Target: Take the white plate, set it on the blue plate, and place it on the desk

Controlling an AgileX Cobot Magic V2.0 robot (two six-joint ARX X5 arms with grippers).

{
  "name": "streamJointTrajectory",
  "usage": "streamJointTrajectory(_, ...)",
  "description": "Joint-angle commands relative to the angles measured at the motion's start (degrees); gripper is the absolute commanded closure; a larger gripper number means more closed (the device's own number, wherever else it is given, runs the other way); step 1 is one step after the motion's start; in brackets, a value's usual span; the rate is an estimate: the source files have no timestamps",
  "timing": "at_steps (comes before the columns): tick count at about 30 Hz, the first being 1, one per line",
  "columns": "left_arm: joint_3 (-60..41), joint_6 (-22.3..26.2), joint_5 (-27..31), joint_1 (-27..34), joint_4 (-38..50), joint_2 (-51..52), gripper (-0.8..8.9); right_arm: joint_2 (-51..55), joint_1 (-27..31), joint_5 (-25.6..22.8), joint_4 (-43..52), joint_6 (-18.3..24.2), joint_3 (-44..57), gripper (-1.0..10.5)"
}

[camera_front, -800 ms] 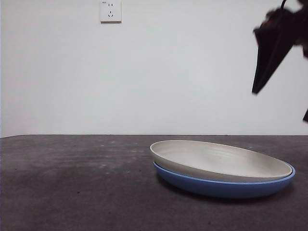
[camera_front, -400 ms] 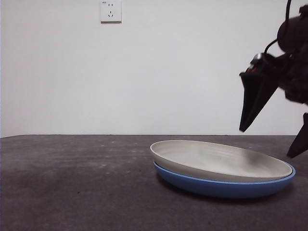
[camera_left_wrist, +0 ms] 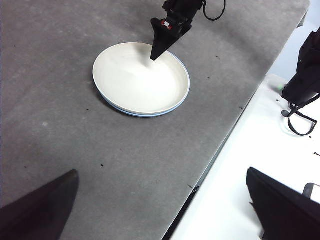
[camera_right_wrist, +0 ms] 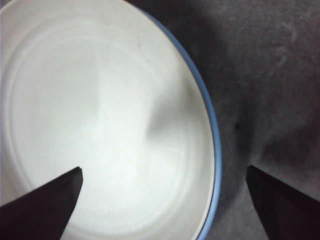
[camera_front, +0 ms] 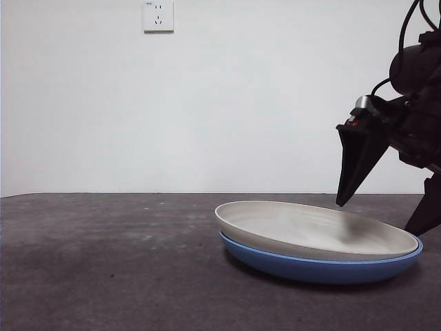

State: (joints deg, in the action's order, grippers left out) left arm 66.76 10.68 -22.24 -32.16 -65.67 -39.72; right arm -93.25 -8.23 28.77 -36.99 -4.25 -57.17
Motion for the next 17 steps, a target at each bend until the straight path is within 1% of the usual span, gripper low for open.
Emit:
streamJointTrajectory(1,0.5,0.7,0.3,-0.5,0.9,-0.3,1.84,-1.7,-0.2,0.2,1.1,0.9,-0.9,4.5)
streamJointTrajectory(5,0.5,0.6,0.3,-0.5,0.9,-0.3,1.84,-2.5,-0.2,0.4,2.1,0.9,-0.9,4.8)
streamJointTrajectory(8,0.5,0.6,0.3,-0.5,0.8,-0.3,1.84,-3.1,-0.2,0.3,2.5,1.1,-0.9,5.9)
streamJointTrajectory(12,0.5,0.4,0.2,-0.5,0.9,-0.3,1.84,-4.5,-0.2,0.3,2.5,1.1,-0.9,6.6)
streamJointTrajectory(16,0.5,0.2,0.2,-0.5,0.9,-0.3,1.84,-5.2,-0.2,0.0,2.3,1.0,-0.9,8.8)
streamJointTrajectory(17,0.5,0.1,0.2,-0.5,0.9,-0.3,1.84,-5.2,-0.2,-0.8,2.3,0.8,-0.9,9.4)
